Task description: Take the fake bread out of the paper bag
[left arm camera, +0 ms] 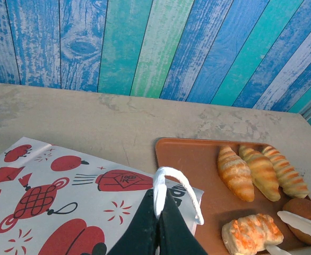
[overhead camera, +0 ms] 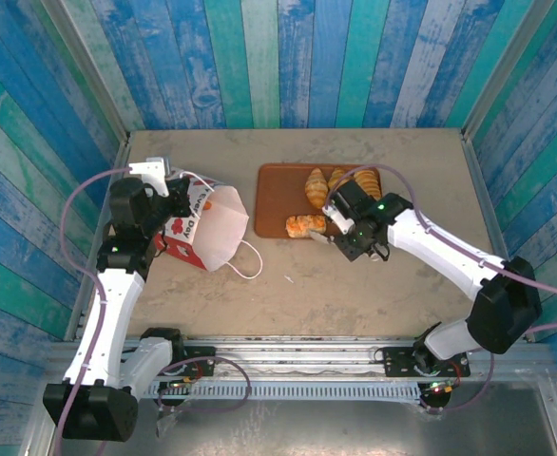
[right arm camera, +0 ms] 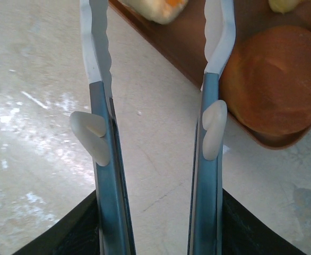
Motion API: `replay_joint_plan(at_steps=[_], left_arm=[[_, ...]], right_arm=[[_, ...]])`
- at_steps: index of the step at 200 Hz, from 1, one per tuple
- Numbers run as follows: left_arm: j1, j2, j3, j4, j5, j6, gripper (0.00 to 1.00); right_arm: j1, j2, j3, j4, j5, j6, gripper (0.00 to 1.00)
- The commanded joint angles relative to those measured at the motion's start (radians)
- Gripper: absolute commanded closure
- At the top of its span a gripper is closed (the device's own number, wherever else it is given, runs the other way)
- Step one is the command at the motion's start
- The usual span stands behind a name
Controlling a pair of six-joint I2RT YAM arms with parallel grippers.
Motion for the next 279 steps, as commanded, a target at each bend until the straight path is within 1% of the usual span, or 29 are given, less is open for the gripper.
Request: replay_joint_plan(at_steps=[1,13,36,78,112,127,146,181,196,210,256,279], left_arm=[[0.002,-0.031,-0.008,0.014,-0.011,0.010,1.00],[0.001,-0.033,-0.010,0.016,-0.010,0.007,1.00],[0.002,-0.038,-0.007,0.012,-0.007,0.002,1.00],[0.002,-0.056,-0.010,0.010,-0.014,-0.001,1.00],[0.002,-0.053,-0.006,0.012,-0.007,-0.004,1.00],[0.000,-0.051,-0.005,0.010,-0.007,-0.005,1.00],[0.001,-0.050,-0.007,0.011,-0.005,-0.008,1.00],[0.001,-0.047,-0.006,0.014,-0.007,-0.008,1.00],[0.001,-0.044,-0.005,0.011,-0.014,-0.010,1.00],[0.002,-0.044,-0.004,0.010,-0.014,-0.009,1.00],[0.002,-0.042,-0.007,0.015,-0.011,-0.010,1.00],[0.001,-0.042,-0.010,0.013,-0.011,-0.014,1.00]], right_arm=[[-0.001,-0.030,0.079,0.023,-0.133,0.020,0.49],[0.001,-0.014,0.100,0.050,-0.175,0.023,0.49],[0.013,0.059,0.162,0.037,-0.153,0.046,0.48],[0.068,0.193,0.256,-0.024,-0.080,0.044,0.48],[0.104,0.266,0.300,-0.073,0.053,0.066,0.48],[0.105,0.281,0.297,-0.079,0.054,0.077,0.48],[0.106,0.285,0.285,-0.082,0.065,0.096,0.49],[0.097,0.266,0.261,-0.091,0.128,0.131,0.50],[0.086,0.246,0.247,-0.090,0.114,0.134,0.50],[0.079,0.230,0.235,-0.090,0.105,0.112,0.51],[0.062,0.214,0.188,-0.094,0.150,0.040,0.53],[0.040,0.191,0.168,-0.094,0.122,0.018,0.53]])
